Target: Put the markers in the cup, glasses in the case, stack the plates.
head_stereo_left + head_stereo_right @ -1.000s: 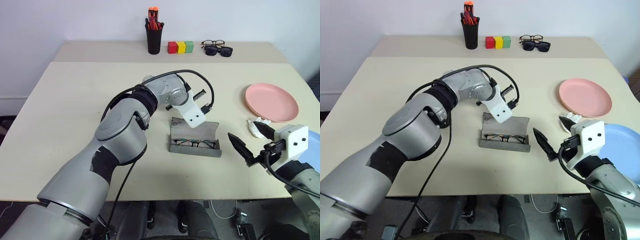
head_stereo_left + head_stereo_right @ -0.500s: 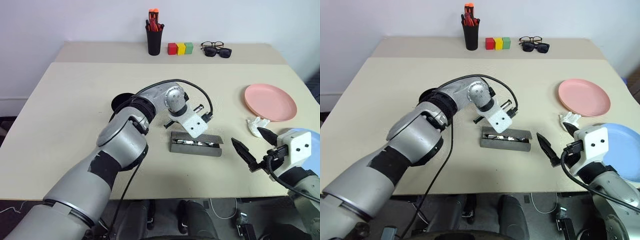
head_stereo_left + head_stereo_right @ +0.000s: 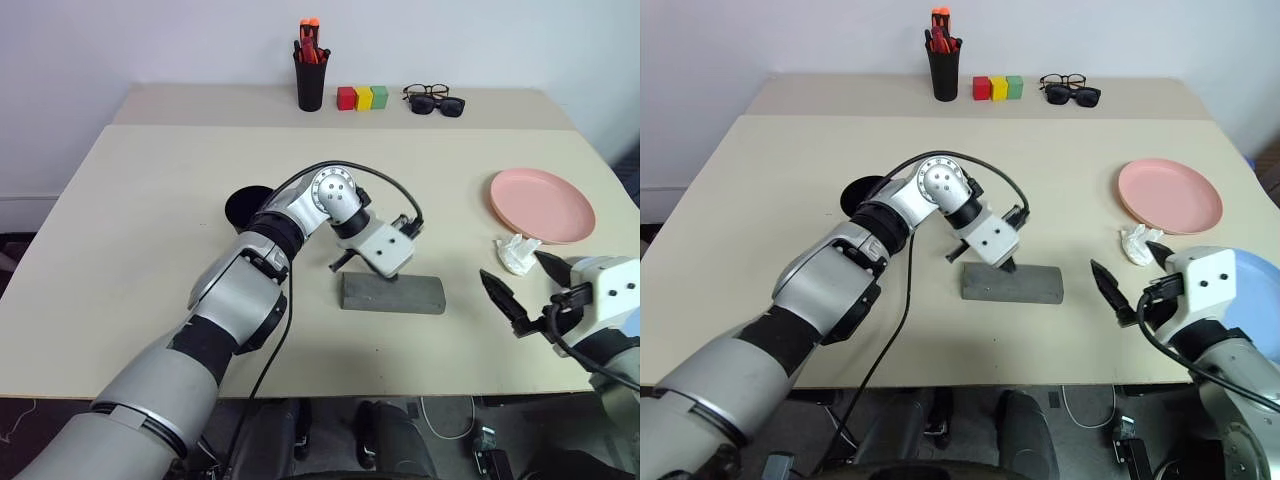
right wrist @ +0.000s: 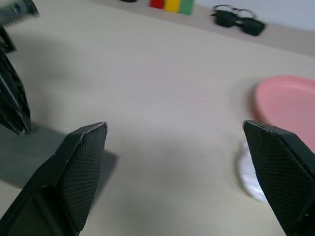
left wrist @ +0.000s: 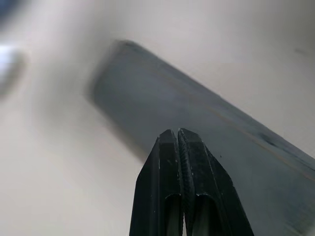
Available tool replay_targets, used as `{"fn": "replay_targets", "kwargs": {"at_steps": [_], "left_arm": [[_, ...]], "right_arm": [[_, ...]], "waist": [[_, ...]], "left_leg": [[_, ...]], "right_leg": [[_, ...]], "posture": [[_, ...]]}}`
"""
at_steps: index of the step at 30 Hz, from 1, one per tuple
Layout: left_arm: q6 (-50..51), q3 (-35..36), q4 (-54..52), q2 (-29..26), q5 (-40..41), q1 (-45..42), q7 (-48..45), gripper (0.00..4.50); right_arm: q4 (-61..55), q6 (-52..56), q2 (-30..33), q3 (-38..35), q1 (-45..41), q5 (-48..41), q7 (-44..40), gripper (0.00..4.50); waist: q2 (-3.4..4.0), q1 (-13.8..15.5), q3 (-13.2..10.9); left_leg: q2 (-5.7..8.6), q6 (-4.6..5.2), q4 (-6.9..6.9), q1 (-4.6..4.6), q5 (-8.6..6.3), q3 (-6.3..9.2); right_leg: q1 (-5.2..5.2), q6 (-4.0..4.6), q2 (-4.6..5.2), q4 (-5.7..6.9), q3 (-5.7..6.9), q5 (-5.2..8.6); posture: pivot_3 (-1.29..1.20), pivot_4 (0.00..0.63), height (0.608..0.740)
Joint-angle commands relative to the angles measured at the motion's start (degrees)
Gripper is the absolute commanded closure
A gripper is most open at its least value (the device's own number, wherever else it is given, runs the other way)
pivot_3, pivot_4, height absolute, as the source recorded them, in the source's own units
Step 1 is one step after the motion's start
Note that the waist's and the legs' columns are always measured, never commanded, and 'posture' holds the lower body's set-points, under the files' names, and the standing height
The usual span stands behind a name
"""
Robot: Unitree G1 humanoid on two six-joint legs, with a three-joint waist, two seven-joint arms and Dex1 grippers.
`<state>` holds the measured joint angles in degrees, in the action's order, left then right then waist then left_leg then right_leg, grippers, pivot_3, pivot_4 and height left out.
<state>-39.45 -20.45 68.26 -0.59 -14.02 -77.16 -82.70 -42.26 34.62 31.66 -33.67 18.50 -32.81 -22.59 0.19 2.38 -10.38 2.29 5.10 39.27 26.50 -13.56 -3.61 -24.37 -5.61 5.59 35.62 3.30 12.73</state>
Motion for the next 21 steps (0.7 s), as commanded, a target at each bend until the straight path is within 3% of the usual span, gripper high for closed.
{"fn": "replay_targets", "kwargs": {"at_steps": [1, 7, 11, 16, 21], "left_arm": [[5.4, 6.6, -8.9, -1.3, 8.8, 0.1, 0.9, 4.46], [27.2, 8.1, -32.9, -0.4, 17.8, 6.8, 1.9, 4.46], [40.4, 5.0, -49.0, 1.4, 22.4, 12.7, 2.6, 4.46], [56.8, 2.9, -56.5, -0.3, 25.2, 15.6, 4.8, 4.46], [69.2, 0.3, -62.7, -4.3, 27.4, 17.1, 5.2, 2.21]], "right_arm": [[2.1, 0.5, 1.2, -5.5, 0.6, -0.7, 0.2, 0.0], [10.0, 0.7, 4.0, -12.2, 3.3, 0.9, -2.3, 0.0], [17.8, -0.3, 6.1, -15.4, 5.1, 4.3, -2.9, 0.0], [23.9, -2.2, 8.3, -16.2, 6.9, 8.1, -4.3, 0.0], [25.9, -1.8, 9.2, -14.9, 5.3, 8.5, -5.7, 0.0]], "waist": [[0.02, -0.1, 0.0], [0.09, -0.1, 0.1], [0.13, 0.0, 0.1], [0.48, -0.3, 0.3], [0.82, -0.4, 0.5]], "left_leg": [[0.0, 0.0, 0.0, -0.01, 0.0, 0.0], [0.0, 0.0, -0.02, -0.05, 0.0, 0.0], [0.03, 0.0, 0.02, -0.05, 0.0, -0.01], [0.03, -0.01, 0.01, -0.16, 0.01, -0.01], [0.0, -0.04, 0.01, -0.33, 0.03, -0.07]], "right_leg": [[0.0, 0.0, 0.0, 0.0, 0.0, 0.0], [0.01, 0.0, -0.01, 0.12, -0.01, 0.0], [0.04, 0.14, 0.01, 0.12, -0.05, 0.08], [0.06, 0.18, -0.02, 0.23, -0.08, 0.11], [0.07, 0.2, -0.06, 0.41, -0.18, 0.13]], "posture": [[0.0, 0.15, 0.74], [0.0, 0.15, 0.74], [0.0, 0.15, 0.74], [0.0, 0.15, 0.74], [0.0, 0.15, 0.74]]}}
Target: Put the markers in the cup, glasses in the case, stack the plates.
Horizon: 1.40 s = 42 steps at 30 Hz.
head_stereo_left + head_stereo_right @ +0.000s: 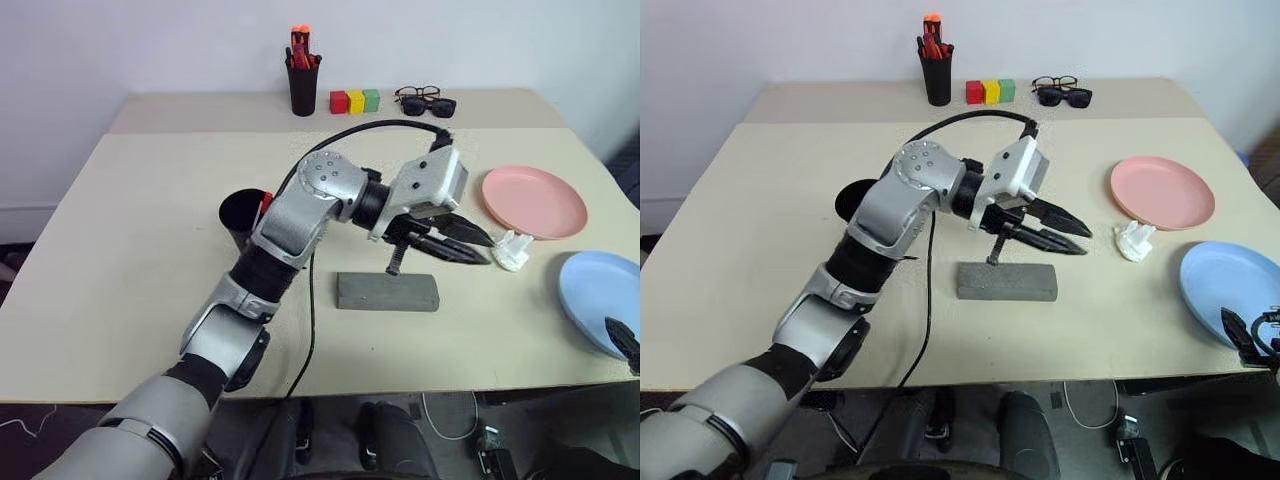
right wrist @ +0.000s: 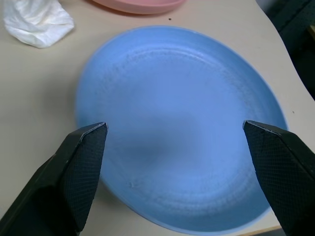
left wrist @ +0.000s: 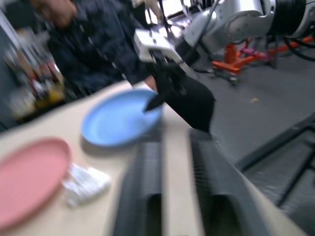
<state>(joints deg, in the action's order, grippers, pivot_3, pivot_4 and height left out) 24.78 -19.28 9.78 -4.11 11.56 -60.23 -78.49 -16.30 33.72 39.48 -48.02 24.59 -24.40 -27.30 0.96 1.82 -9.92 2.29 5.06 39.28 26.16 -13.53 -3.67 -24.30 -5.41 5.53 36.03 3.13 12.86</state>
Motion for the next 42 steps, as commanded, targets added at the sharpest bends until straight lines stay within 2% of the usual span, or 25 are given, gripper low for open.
{"fn": "replay_targets", "kwargs": {"at_steps": [1, 4, 5, 14, 24, 27, 33, 34, 42], "left_arm": [[6.0, -1.7, -5.1, -1.5, 1.4, 0.7, 1.7, 1.62], [8.1, -3.8, -7.5, -3.9, 0.6, 2.5, 2.8, 0.13], [8.8, -4.4, -8.4, -4.5, 0.8, 2.8, 2.8, 0.05], [14.1, -7.1, -12.8, -6.1, 2.9, 4.0, 5.3, 0.05], [15.0, -8.5, -12.8, -6.8, 2.8, 4.3, 7.5, 0.05], [15.0, -8.8, -12.6, -6.9, 3.1, 4.1, 8.2, 0.0], [14.7, -9.2, -12.0, -6.7, 3.2, 4.0, 9.3, 0.0], [14.6, -9.2, -11.8, -6.7, 3.2, 4.0, 9.4, 0.0], [14.4, -9.3, -12.0, -6.9, 3.3, 4.6, 10.4, 0.0]], "right_arm": [[0.6, -1.3, 1.6, 0.2, -1.1, 0.6, -1.4, 0.0], [2.8, -1.7, 2.5, 2.0, -3.3, 1.4, -2.2, 0.0], [3.6, -1.7, 2.8, 2.4, -4.0, 1.5, -2.5, 0.0], [9.6, -0.6, 5.0, 6.5, -8.6, 0.9, -7.4, 0.0], [13.9, 2.0, 6.4, 9.8, -11.2, 0.8, -10.7, 0.0], [14.7, 2.4, 6.5, 10.6, -11.5, 1.2, -11.0, 0.88], [14.4, 0.3, 7.6, 12.3, -11.1, 3.8, -10.9, 4.09], [14.0, -0.8, 7.6, 12.5, -11.0, 4.9, -10.2, 4.46], [3.8, -7.7, 10.4, 12.0, -8.3, 16.1, -3.5, 4.46]], "waist": [[0.08, 0.2, 0.0], [0.13, 0.3, 0.1], [0.13, 0.3, 0.1], [0.13, 0.4, 0.1], [0.15, 0.4, 0.1], [0.15, 0.4, 0.1], [0.15, 0.3, 0.1], [0.15, 0.3, 0.1], [0.19, 0.4, 0.1]], "left_leg": [[0.0, -0.01, 0.0, 0.0, 0.0, 0.0], [0.0, -0.02, 0.0, -0.03, 0.01, 0.0], [0.0, -0.03, 0.0, -0.05, 0.01, -0.01], [0.01, -0.04, 0.0, 0.0, 0.01, -0.02], [0.0, -0.05, -0.01, 0.0, 0.01, -0.02], [0.0, -0.06, -0.01, 0.0, 0.01, -0.02], [0.0, -0.07, -0.02, 0.0, 0.0, -0.02], [0.0, -0.08, -0.02, 0.0, -0.01, -0.02], [0.0, -0.1, -0.04, 0.17, 0.01, -0.01]], "right_leg": [[0.0, 0.0, 0.0, 0.01, 0.0, 0.0], [0.04, 0.0, 0.02, 0.0, -0.01, 0.0], [0.06, 0.01, 0.02, -0.02, -0.03, 0.0], [0.04, 0.02, 0.07, -0.06, -0.05, 0.01], [0.02, 0.02, 0.08, -0.06, -0.06, 0.01], [0.01, 0.02, 0.1, -0.06, -0.06, 0.01], [-0.01, 0.02, 0.11, -0.06, -0.07, 0.01], [0.0, 0.02, 0.11, -0.07, -0.07, 0.01], [-0.15, 0.02, 0.11, -0.09, -0.06, 0.01]], "posture": [[0.0, 0.15, 0.74], [0.0, 0.15, 0.74], [0.0, 0.15, 0.74], [0.0, 0.15, 0.74], [0.0, 0.15, 0.74], [0.0, 0.15, 0.74], [0.0, 0.15, 0.74], [0.0, 0.15, 0.74], [0.0, 0.15, 0.74]]}}
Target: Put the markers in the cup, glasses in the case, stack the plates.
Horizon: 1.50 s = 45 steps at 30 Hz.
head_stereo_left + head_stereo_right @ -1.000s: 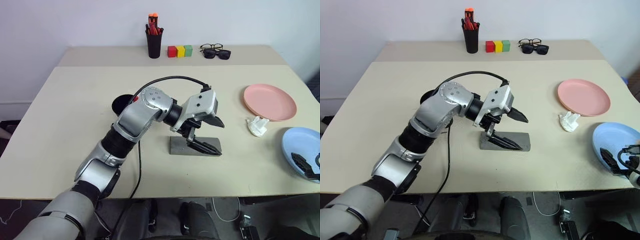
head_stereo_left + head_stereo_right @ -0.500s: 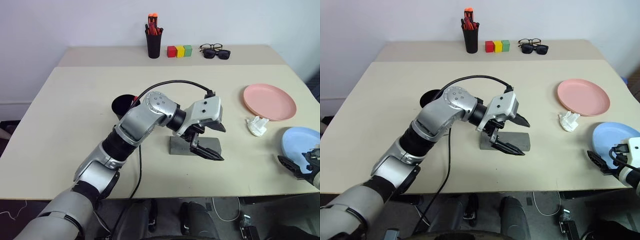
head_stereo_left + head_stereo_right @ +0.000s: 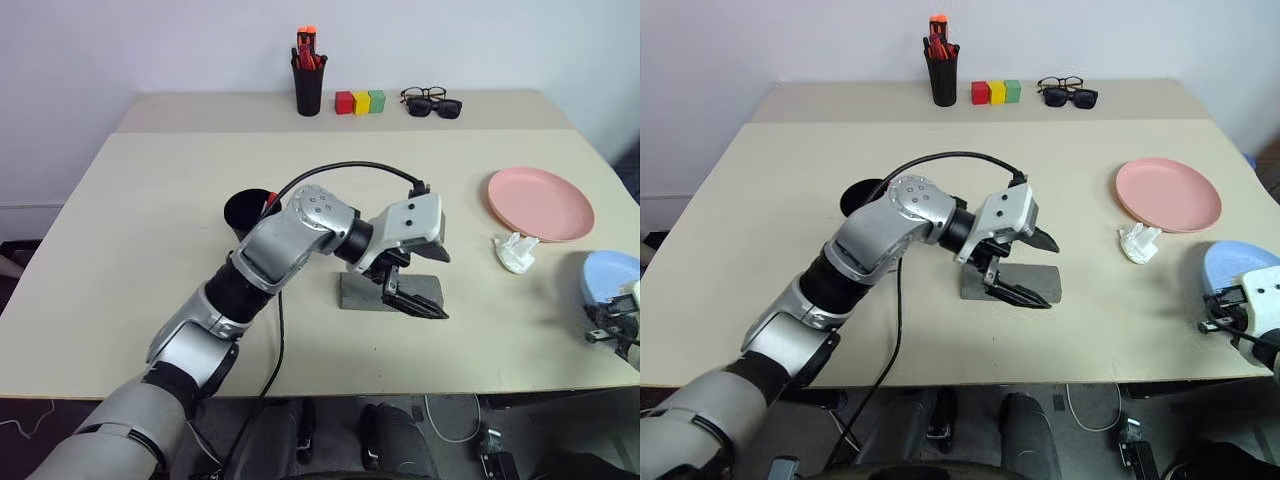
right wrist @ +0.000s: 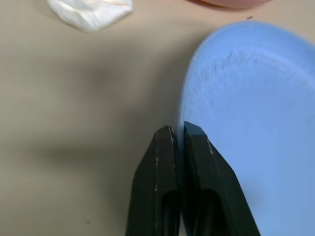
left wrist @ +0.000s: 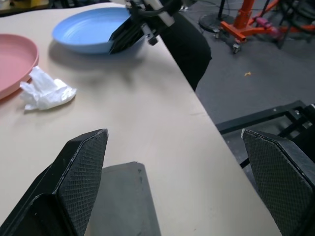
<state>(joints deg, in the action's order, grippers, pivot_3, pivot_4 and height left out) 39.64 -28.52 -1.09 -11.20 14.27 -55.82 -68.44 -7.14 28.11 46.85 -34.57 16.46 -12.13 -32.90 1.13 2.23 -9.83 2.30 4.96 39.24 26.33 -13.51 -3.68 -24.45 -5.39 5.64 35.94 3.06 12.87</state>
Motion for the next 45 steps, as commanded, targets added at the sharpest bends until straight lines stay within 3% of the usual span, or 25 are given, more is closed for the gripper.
{"fn": "replay_targets", "kwargs": {"at_steps": [1, 5, 9, 17, 23, 27, 31, 34, 40, 45], "left_arm": [[-0.4, -0.1, -1.3, 0.2, 0.6, 0.2, 0.5, 0.0], [0.1, -0.1, -1.7, 0.3, 0.9, 0.6, 0.9, 0.0], [0.5, -0.2, -2.4, 0.0, 0.7, 1.3, 1.7, 0.0], [4.1, 0.6, -5.6, -0.6, 1.4, 2.7, 4.9, 0.0], [7.2, 1.4, -8.2, -1.6, 2.1, 3.6, 7.6, 0.0], [8.5, 1.7, -9.3, -2.6, 2.7, 3.8, 8.8, 0.0], [8.8, 1.5, -9.4, -2.9, 3.3, 3.8, 9.5, 0.0], [8.5, 1.2, -9.0, -2.8, 3.6, 3.8, 9.7, 0.0], [7.2, 0.6, -7.5, -2.4, 3.5, 3.2, 9.3, 0.0], [6.3, 0.4, -6.5, -2.3, 3.2, 2.6, 8.6, 0.0]], "right_arm": [[-6.5, -2.2, 4.0, -1.4, -1.0, 4.9, 2.3, 4.46], [-6.1, -3.7, 8.9, 2.0, -7.3, 8.1, 2.2, 4.46], [2.2, -7.6, 12.7, 10.8, -19.8, 9.5, -0.1, 4.46], [33.5, -23.3, 8.7, 29.9, -46.9, 16.4, -4.1, 4.46], [55.0, -32.9, 4.7, 36.0, -58.8, 20.2, -4.3, 4.46], [61.1, -35.3, 3.8, 37.1, -61.8, 20.8, -5.4, 3.02], [57.5, -33.8, 4.5, 34.6, -61.2, 18.6, -5.4, 1.01], [45.7, -23.8, 5.1, 27.9, -57.1, 11.3, -7.0, 1.01], [11.8, 10.2, 4.8, 10.2, -40.5, -7.0, -8.0, 1.01], [2.5, 20.2, 3.5, 8.0, -30.8, -11.6, -8.0, 1.01]], "waist": [[0.04, -0.1, 0.0], [0.05, -0.4, 0.0], [-0.01, -0.3, -0.1], [-0.08, -0.2, -0.1], [-0.08, -0.2, -0.1], [-0.07, -0.3, -0.1], [-0.07, -0.5, -0.1], [-0.06, -0.5, -0.1], [-0.03, 0.1, -0.1], [0.0, -0.2, -0.1]], "left_leg": [[0.0, 0.0, 0.0, 0.0, 0.0, -0.01], [0.0, -0.03, 0.0, -0.02, 0.02, -0.03], [-0.01, -0.06, 0.0, -0.03, 0.05, -0.05], [0.01, -0.04, -0.03, 0.04, 0.06, -0.08], [0.02, -0.35, -0.08, 0.05, 0.24, -0.11], [0.02, -0.38, -0.09, 0.05, 0.25, -0.11], [0.02, -0.39, -0.09, 0.04, 0.26, -0.11], [0.02, -0.4, -0.09, 0.04, 0.26, -0.11], [0.02, -0.24, -0.12, 0.05, 0.13, 0.0], [0.02, -0.13, -0.11, 0.02, 0.0, -0.01]], "right_leg": [[0.0, 0.0, 0.0, 0.0, 0.0, 0.0], [0.0, 0.0, -0.02, 0.01, -0.01, 0.0], [-0.02, 0.0, -0.05, 0.02, 0.0, 0.0], [-0.02, 0.02, -0.04, -0.08, 0.01, -0.01], [-0.04, 0.01, -0.05, -0.07, 0.01, -0.01], [-0.04, 0.01, -0.05, -0.06, 0.01, -0.02], [-0.03, 0.01, -0.04, -0.05, 0.0, -0.02], [-0.04, 0.01, -0.02, -0.04, 0.0, -0.02], [-0.04, 0.0, 0.05, 0.04, 0.03, -0.03], [-0.04, 0.05, 0.1, 0.03, 0.02, -0.07]], "posture": [[0.0, 0.15, 0.74], [0.0, 0.15, 0.74], [0.0, 0.15, 0.74], [0.0, 0.15, 0.74], [0.0, 0.15, 0.74], [0.0, 0.15, 0.74], [0.0, 0.15, 0.74], [0.0, 0.15, 0.74], [0.0, 0.15, 0.74], [0.0, 0.15, 0.74]]}}
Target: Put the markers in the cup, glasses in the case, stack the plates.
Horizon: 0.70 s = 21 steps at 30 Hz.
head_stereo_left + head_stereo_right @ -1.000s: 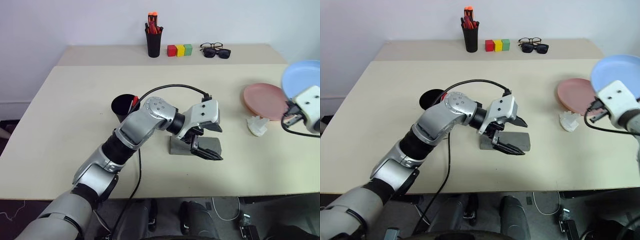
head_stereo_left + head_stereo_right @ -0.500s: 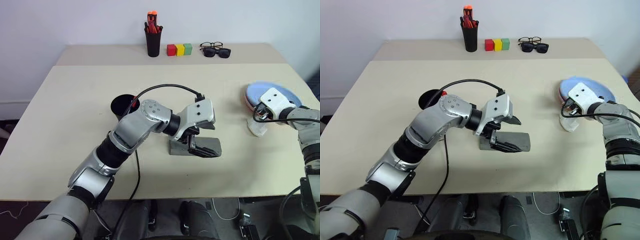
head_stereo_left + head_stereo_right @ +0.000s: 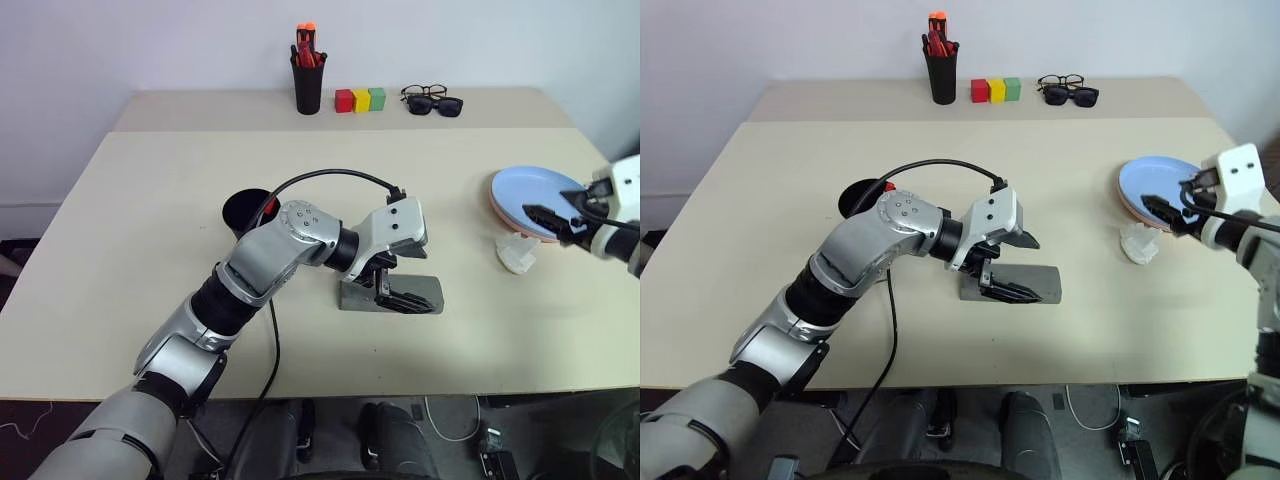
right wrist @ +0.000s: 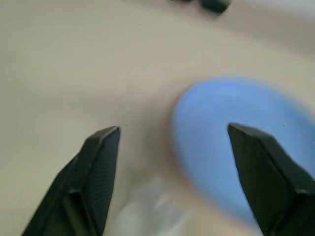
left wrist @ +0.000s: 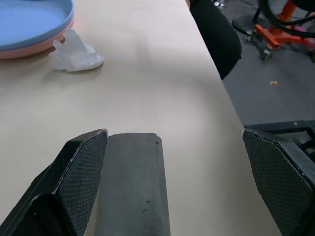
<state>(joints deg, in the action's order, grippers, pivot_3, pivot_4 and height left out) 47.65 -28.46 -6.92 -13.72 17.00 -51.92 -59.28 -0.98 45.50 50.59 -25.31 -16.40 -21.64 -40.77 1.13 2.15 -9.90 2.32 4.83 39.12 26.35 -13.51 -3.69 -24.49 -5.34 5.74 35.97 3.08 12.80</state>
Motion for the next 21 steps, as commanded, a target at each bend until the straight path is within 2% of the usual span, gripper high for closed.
{"fn": "replay_targets", "kwargs": {"at_steps": [1, 5, 13, 16, 19, 21], "left_arm": [[-1.9, 0.3, -0.5, 0.1, 0.4, -1.3, -0.7, 0.0], [-2.1, 0.4, -0.5, -1.1, -0.3, -1.5, -0.9, 0.0], [-1.0, 1.4, -1.8, -3.6, 0.3, -1.0, -0.2, 0.0], [-0.8, 1.4, -2.1, -4.1, 0.3, -0.9, -0.1, 0.0], [-0.6, 1.4, -2.2, -4.4, 0.5, -0.8, 0.0, 0.0], [-0.6, 1.4, -2.2, -4.4, 0.6, -0.7, 0.1, 0.0]], "right_arm": [[-4.2, 2.9, -0.7, -1.0, 3.0, -2.5, -0.2, 1.01], [3.6, -2.2, -5.0, 2.8, 1.8, -0.9, 0.4, 1.01], [23.9, -18.5, -8.4, 11.4, -4.5, 9.0, 5.2, 1.01], [26.7, -21.8, -8.7, 11.0, -6.1, 9.8, 7.0, 1.84], [23.4, -22.4, -8.1, 9.7, -4.7, 9.2, 6.9, 3.41], [19.1, -21.4, -7.8, 7.9, -3.2, 7.7, 6.9, 4.3]], "waist": [[0.01, -0.1, 0.0], [0.02, -0.7, 0.0], [0.01, -1.5, 0.0], [0.01, -1.5, 0.0], [0.01, -1.3, 0.0], [0.01, -1.3, 0.0]], "left_leg": [[0.0, 0.0, 0.01, -0.01, 0.0, 0.0], [0.0, 0.02, 0.02, -0.05, 0.05, -0.02], [0.0, 0.03, 0.02, -0.03, 0.07, -0.04], [0.0, 0.0, 0.02, -0.06, 0.09, -0.03], [0.0, -0.02, 0.02, -0.06, 0.09, -0.03], [0.0, -0.02, 0.02, -0.05, 0.09, -0.03]], "right_leg": [[0.0, 0.01, 0.0, 0.0, 0.0, 0.0], [0.0, 0.03, -0.03, 0.01, -0.01, -0.01], [0.0, 0.03, -0.06, 0.01, 0.0, -0.01], [0.03, 0.03, -0.08, 0.02, 0.0, -0.01], [0.03, 0.03, -0.06, 0.03, 0.0, -0.01], [0.03, 0.03, -0.05, 0.02, 0.0, -0.01]], "posture": [[0.0, 0.15, 0.74], [0.0, 0.15, 0.74], [0.0, 0.15, 0.74], [0.0, 0.15, 0.74], [0.0, 0.15, 0.74], [0.0, 0.15, 0.74]]}}
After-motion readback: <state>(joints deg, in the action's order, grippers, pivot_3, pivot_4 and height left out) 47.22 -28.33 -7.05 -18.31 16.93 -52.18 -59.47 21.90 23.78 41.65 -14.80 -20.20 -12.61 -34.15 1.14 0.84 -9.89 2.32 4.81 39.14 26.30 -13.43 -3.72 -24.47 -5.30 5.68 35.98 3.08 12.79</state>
